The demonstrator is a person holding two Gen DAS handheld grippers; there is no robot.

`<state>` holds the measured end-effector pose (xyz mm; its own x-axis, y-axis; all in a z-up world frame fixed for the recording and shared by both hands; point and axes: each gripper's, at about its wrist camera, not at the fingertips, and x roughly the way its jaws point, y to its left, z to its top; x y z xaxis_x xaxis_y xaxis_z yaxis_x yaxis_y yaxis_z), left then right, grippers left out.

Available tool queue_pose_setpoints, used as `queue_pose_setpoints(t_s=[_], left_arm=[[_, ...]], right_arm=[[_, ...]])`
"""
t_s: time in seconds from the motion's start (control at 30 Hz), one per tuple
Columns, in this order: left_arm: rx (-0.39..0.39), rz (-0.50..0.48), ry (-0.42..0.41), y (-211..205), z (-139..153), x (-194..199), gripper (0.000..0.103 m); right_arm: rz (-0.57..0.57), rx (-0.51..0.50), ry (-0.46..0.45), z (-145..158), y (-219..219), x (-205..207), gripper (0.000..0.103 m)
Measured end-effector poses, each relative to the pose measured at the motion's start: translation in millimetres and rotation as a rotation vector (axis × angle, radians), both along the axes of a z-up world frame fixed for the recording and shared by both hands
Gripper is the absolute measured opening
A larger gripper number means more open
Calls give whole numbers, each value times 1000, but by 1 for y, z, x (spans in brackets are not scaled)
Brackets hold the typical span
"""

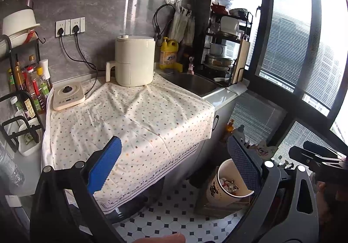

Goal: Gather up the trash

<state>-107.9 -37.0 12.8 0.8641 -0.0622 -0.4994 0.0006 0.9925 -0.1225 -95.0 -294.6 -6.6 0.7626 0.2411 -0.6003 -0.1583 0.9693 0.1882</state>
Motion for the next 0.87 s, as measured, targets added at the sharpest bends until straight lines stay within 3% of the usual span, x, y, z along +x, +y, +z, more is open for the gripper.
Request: queue_pose_setpoints(t_s=[0.43, 0.77, 0.87], left_arm=[[21, -3, 0, -13, -2, -5, 97], [-7, -33, 29, -17, -9, 8, 97], [-9, 3, 14, -6, -9, 8, 97]], right_arm=[[-10, 8, 24, -7, -12, -4, 95], [-33, 5, 45, -15, -20, 3, 95], [-18, -9, 62, -20, -12, 12, 95]])
